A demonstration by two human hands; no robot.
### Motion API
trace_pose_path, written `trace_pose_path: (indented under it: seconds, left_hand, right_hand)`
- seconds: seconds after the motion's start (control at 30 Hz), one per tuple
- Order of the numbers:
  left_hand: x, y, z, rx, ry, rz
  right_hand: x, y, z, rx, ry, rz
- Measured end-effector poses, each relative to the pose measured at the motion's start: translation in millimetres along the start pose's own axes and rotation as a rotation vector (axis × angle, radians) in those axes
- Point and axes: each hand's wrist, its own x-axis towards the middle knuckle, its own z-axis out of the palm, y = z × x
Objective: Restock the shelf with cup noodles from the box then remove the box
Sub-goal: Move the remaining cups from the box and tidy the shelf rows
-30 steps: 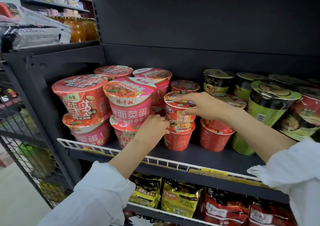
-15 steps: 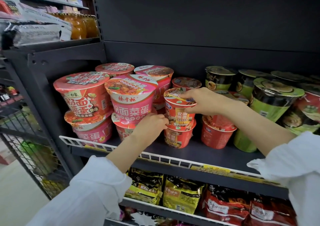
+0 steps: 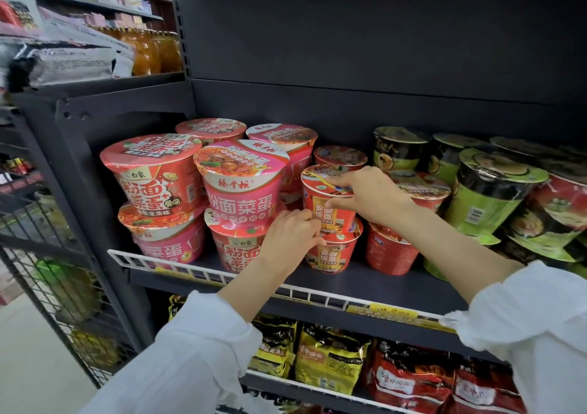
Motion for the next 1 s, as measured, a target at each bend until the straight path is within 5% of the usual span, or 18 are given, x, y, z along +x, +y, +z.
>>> trace_pose_path:
  seconds: [0.3,1.0]
  left_hand:
    - [0,-16,-11,0.139,-0.117,0.120]
    - [0,5,-30,0.059,-0.243,-0.166]
  right_hand:
    - [-3,-12,11,0.033,0.070,-0.013]
    - [-12,-14,2,0.072,-0.078,0.006]
